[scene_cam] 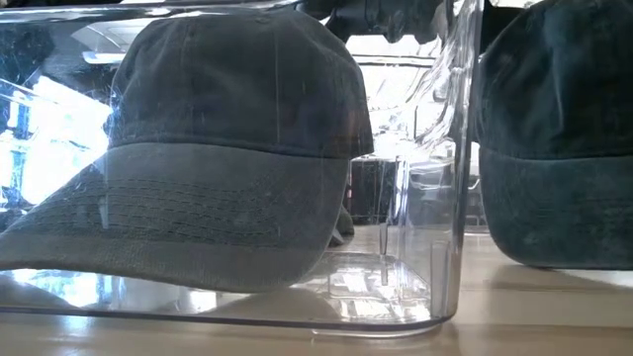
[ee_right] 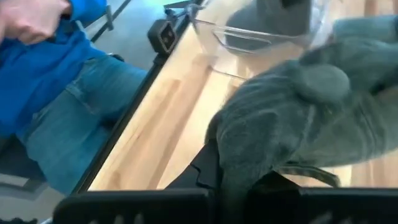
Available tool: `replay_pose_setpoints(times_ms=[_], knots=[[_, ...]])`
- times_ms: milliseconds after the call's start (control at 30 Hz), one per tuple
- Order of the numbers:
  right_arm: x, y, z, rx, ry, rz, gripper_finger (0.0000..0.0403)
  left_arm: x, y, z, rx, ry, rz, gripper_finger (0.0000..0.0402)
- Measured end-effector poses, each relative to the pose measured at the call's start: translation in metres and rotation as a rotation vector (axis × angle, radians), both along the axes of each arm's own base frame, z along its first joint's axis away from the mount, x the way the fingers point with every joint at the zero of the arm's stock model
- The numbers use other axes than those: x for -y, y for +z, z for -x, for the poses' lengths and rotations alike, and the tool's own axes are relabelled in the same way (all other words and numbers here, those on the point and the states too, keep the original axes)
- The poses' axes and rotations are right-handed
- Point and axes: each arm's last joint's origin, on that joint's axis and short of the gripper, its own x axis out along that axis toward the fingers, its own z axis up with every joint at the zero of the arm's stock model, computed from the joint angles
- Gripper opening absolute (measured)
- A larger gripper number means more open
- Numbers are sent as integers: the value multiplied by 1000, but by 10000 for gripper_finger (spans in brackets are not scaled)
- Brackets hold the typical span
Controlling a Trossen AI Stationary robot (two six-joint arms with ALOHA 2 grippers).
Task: Pick & Place hat
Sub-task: Put the right dark green cap into the top transparent bin
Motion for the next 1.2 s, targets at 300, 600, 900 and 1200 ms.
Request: replay_pose_setpoints(times_ms=[300, 600, 900, 1200], knots=[[-2, 5, -2, 66, 47, -7, 4, 1, -26, -8, -26, -35, 3, 275], [-4, 8, -3, 96, 83, -18, 4, 5, -36, -13, 11, -92, 7, 276], [-4, 8, -3, 99, 90, -26, 3, 11, -31, -10, 21, -184, 36, 276], [-14, 9, 5, 64, 138, -85, 3, 15, -31, -1, 19, -464, 137, 276]])
